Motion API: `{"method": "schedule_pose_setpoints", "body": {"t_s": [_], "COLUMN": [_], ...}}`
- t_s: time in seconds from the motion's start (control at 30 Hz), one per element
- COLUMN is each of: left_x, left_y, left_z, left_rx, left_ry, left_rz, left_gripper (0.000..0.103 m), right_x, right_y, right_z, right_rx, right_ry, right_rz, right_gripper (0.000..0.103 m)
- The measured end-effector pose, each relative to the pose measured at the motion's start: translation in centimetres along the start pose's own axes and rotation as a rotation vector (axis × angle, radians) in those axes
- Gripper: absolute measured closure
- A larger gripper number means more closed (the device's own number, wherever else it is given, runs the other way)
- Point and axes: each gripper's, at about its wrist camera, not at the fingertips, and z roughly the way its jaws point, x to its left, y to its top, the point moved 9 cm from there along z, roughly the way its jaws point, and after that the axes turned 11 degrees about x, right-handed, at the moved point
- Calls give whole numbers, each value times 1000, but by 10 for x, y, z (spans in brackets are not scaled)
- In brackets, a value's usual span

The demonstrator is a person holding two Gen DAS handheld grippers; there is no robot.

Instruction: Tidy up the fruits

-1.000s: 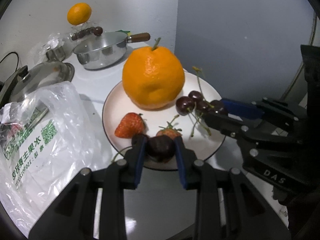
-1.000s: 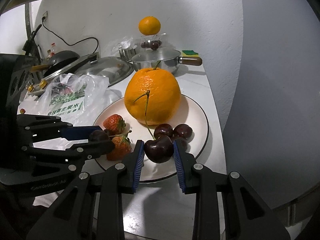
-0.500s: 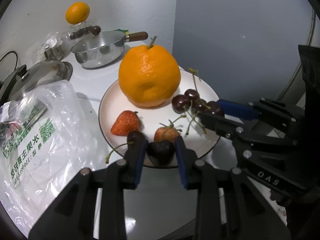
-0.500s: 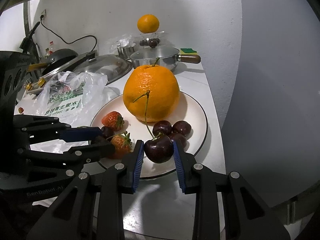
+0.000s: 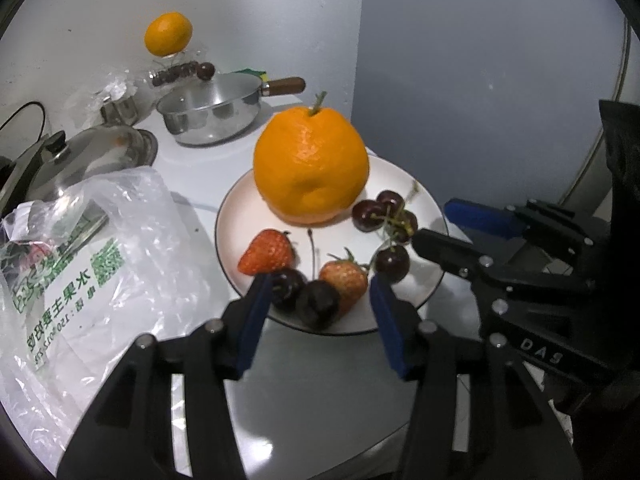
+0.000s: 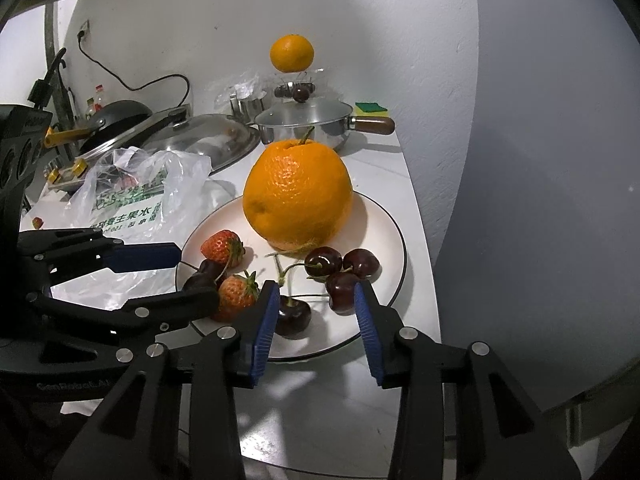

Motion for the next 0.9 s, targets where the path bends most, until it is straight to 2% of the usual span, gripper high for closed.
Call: {"method": "schedule_pose_setpoints", "body": {"t_s": [0.13, 0.17, 0.2, 0.23, 0.53, 0.57, 0.63, 0.87, 0.9], "left_x": [5, 7, 9, 11, 36, 38, 44, 66, 69], "left_y": [-2, -2, -2, -3, -14, -14, -16, -26, -28], "left_z": [-8, -11, -14, -19, -53, -57, -64, -94, -98], "left_rx": [-17, -23, -33, -45, -112, -121, -138, -202, -210], "left_ry": [8, 11, 13, 16, 64, 68, 86, 123, 125], "left_rz": [-7, -11, -16, -22, -64, -69, -76, -115, -121], "left_gripper": [48, 45, 36, 34, 33, 32, 20, 16, 13], "right_x": [2, 3, 4, 6, 20, 23, 29, 52, 56], "right_y": [2, 3, 4, 5, 11, 12, 12, 19, 20], "right_z": [-7, -9, -11, -14, -35, -37, -41, -55, -57], "right_rx": [-12, -15, -19, -25, -63, -66, -71, -100, -105], "right_ry": [-12, -15, -19, -23, -53, -55, -56, -64, -66], "right_rz": [-2, -3, -5, -6, -22, -25, -33, -60, -63], "right_gripper": [62, 62, 62, 62, 59, 59, 59, 52, 52]}}
